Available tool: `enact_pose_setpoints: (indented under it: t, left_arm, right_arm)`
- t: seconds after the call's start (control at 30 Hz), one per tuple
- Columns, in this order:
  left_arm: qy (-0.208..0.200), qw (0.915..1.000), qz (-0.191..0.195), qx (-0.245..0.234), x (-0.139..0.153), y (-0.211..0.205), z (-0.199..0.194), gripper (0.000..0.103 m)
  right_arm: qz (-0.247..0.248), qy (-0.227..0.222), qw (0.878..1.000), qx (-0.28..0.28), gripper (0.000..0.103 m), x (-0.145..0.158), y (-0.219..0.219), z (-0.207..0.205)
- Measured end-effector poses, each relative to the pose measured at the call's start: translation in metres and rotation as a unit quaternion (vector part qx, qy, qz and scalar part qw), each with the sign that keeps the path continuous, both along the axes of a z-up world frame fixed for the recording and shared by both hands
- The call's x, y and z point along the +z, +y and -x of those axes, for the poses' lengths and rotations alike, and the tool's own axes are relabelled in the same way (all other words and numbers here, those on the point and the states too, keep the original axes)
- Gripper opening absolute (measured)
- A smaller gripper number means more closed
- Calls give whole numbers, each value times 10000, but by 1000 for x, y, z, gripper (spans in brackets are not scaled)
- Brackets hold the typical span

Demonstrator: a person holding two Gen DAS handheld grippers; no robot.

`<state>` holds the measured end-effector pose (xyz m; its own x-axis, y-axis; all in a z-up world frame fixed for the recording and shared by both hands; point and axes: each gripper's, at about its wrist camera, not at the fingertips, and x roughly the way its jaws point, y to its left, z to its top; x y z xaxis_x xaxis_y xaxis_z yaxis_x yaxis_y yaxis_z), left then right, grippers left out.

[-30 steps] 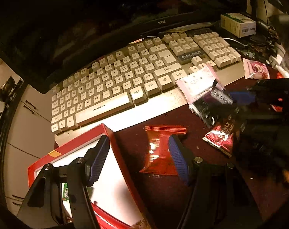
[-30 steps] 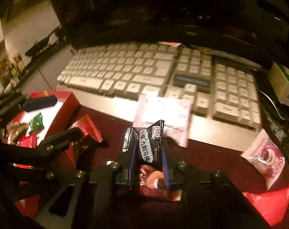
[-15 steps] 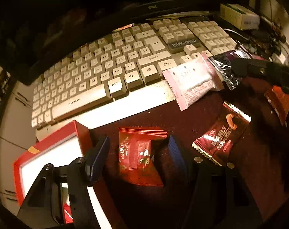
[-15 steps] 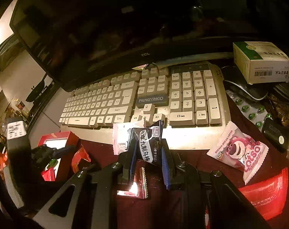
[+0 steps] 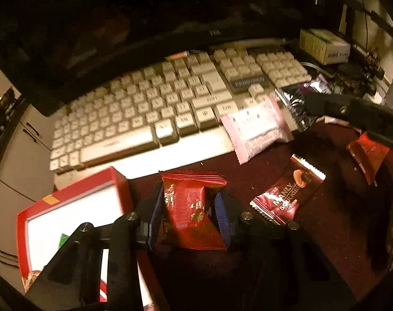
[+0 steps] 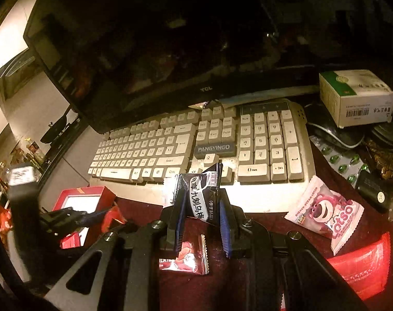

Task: Organize snacks
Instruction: 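Carry red packet with left tool and dark packet with right tool to tray, release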

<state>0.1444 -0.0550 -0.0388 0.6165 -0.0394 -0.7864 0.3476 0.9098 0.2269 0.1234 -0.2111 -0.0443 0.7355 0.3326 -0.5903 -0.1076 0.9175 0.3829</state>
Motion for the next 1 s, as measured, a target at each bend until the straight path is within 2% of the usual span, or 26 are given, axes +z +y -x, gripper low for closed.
enact_pose_setpoints:
  t: [0.23,0.43,0.53,0.77,1.0]
  left_arm:
    - [-515,9978,291,283,30,37,33,35]
    - [-693,9945,416,667,38,93,58,35]
    - [-757,9921,393,917,39,120,65,35]
    - [-760,9873,453,1317,34,169,74,35]
    - [-731,9833,443,1606,26,201,77,35]
  right_arm:
    - [-17,-421,9991,65,24,9,4,8]
    - [60,-321,9991,262,24,8,27,11]
    - [135,-287,9979,567,24,9,55,19]
    - [327,-276,9877,1501,24,14,153,32]
    - [472,-190,9775,2045,24,12,221,33]
